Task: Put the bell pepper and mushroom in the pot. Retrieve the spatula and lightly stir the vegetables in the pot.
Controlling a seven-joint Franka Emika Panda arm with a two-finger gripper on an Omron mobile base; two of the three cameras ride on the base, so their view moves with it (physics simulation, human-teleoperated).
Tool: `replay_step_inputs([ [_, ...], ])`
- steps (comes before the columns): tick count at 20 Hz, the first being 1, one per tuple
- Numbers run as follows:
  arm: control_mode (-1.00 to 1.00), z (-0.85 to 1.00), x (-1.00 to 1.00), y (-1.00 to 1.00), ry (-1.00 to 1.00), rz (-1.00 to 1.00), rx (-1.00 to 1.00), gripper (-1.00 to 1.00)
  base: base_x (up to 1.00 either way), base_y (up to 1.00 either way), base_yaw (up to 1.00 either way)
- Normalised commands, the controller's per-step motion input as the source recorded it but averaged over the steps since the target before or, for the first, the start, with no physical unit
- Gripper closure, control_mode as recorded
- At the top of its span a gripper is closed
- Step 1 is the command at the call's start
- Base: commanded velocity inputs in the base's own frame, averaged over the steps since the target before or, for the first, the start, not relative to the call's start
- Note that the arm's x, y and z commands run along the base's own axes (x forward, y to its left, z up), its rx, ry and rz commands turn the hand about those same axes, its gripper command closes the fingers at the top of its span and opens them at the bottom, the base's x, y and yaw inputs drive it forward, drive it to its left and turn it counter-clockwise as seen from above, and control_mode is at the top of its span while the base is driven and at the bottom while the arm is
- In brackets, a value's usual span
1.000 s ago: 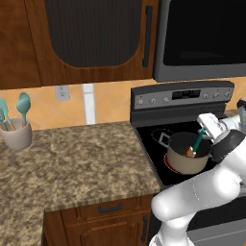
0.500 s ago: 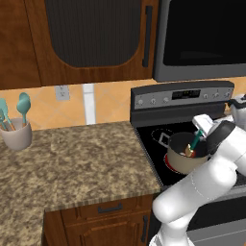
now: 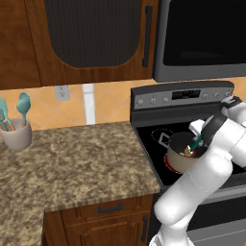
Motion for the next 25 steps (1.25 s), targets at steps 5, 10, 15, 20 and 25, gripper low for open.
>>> replay_step_inputs([
  [5,-1.00,0.00,0.00,0.00,0.09,-0.08,0.15,1.00,0.00,0.00,0.00],
  [10,-1.00,-0.01,0.00,0.00,0.02,-0.27,0.05,1.00,0.00,0.00,0.00],
  [15,-1.00,0.00,0.00,0.06,0.14,-0.33,-0.03,1.00,0.00,0.00,0.00],
  [20,-1.00,0.00,-0.07,0.17,0.20,-0.40,-0.11,1.00,0.00,0.00,0.00],
  [25,-1.00,-0.02,-0.11,0.26,0.13,-0.49,-0.16,1.00,0.00,0.00,0.00],
])
